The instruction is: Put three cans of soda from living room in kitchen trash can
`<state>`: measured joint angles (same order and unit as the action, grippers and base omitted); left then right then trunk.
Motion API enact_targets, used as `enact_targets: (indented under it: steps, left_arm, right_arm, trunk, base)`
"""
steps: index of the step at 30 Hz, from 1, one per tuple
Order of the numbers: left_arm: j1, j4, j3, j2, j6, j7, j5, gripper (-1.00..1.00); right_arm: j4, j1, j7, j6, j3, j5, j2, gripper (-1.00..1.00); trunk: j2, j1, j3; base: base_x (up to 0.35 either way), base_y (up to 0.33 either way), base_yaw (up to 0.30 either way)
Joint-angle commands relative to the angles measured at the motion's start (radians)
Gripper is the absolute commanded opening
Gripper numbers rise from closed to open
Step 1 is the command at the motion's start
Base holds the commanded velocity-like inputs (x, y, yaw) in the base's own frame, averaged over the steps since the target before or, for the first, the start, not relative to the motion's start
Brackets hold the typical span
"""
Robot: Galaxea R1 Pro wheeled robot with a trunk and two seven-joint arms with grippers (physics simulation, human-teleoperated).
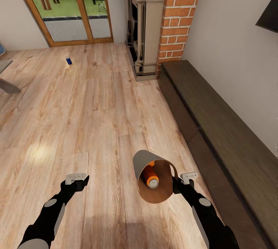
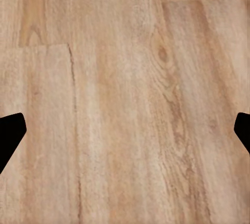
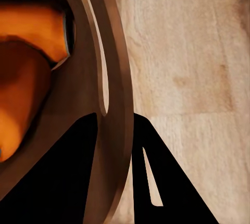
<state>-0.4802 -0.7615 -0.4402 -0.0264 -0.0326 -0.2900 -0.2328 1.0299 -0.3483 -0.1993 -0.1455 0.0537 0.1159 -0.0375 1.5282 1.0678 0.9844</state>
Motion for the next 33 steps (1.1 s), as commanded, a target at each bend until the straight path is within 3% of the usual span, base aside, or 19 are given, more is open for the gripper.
enact_targets:
  steps: [1,6,13,30,33]
  left_arm:
    - [0.0,0.0,0.0,0.0,0.0,0.0,0.0,1.0]
    - [0.0,0.005,0.0,-0.001,0.006,-0.002,0.0,1.0]
    - [-0.001,0.082,0.0,0.0,0.014,-0.006,0.002,1.0]
    - [0.0,0.09,0.001,-0.001,0.015,-0.008,0.003,1.0]
    - [-0.001,0.09,0.0,-0.001,0.014,-0.009,0.003,1.0]
  right_arm:
    - [0.001,-0.001,-0.006,0.0,0.0,-0.007,0.0,-1.0]
    - [-0.003,0.0,-0.006,0.0,0.0,-0.007,-0.001,-1.0]
    - [-0.009,0.0,-0.006,0.001,0.0,-0.007,-0.001,-1.0]
    - [-0.039,0.0,-0.006,0.023,-0.002,-0.006,-0.002,-1.0]
    - [-0.04,0.0,-0.006,0.024,-0.002,-0.007,-0.003,-1.0]
  trunk:
    - [-0.007,-0.004,-0.005]
    - [-0.042,-0.023,-0.029]
    - [-0.091,-0.05,-0.062]
    - [-0.21,-0.115,-0.142]
    - [-0.21,-0.115,-0.147]
  base:
    - [0.0,0.0,0.0]
    - [0.0,0.0,0.0]
    - [0.0,0.0,0.0]
    - [0.0,0.0,0.0]
    - [0.0,0.0,0.0]
